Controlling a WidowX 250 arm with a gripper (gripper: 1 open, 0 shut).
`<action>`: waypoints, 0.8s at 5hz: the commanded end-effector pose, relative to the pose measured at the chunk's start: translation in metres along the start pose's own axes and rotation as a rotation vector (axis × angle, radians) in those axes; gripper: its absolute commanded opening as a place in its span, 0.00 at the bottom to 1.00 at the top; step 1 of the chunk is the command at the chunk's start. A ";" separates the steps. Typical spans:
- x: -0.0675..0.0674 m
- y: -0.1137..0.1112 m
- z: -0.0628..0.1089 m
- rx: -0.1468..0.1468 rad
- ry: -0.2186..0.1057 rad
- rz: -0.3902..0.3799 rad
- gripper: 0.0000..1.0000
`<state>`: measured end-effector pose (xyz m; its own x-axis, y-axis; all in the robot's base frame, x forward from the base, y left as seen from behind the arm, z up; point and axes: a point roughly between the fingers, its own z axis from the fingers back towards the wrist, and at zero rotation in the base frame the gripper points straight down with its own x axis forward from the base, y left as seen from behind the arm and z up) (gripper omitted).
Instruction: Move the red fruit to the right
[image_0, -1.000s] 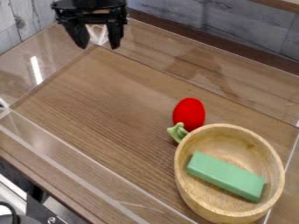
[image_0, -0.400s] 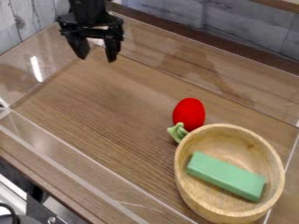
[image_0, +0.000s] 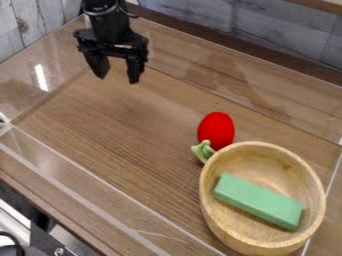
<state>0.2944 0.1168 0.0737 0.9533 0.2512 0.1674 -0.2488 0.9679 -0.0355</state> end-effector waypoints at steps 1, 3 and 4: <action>0.010 -0.009 0.006 0.022 -0.034 0.046 1.00; 0.012 -0.016 0.010 0.047 -0.021 0.133 1.00; 0.014 -0.016 0.015 0.059 -0.009 0.175 0.00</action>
<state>0.2975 0.1031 0.0744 0.8990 0.4235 0.1119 -0.4256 0.9049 -0.0048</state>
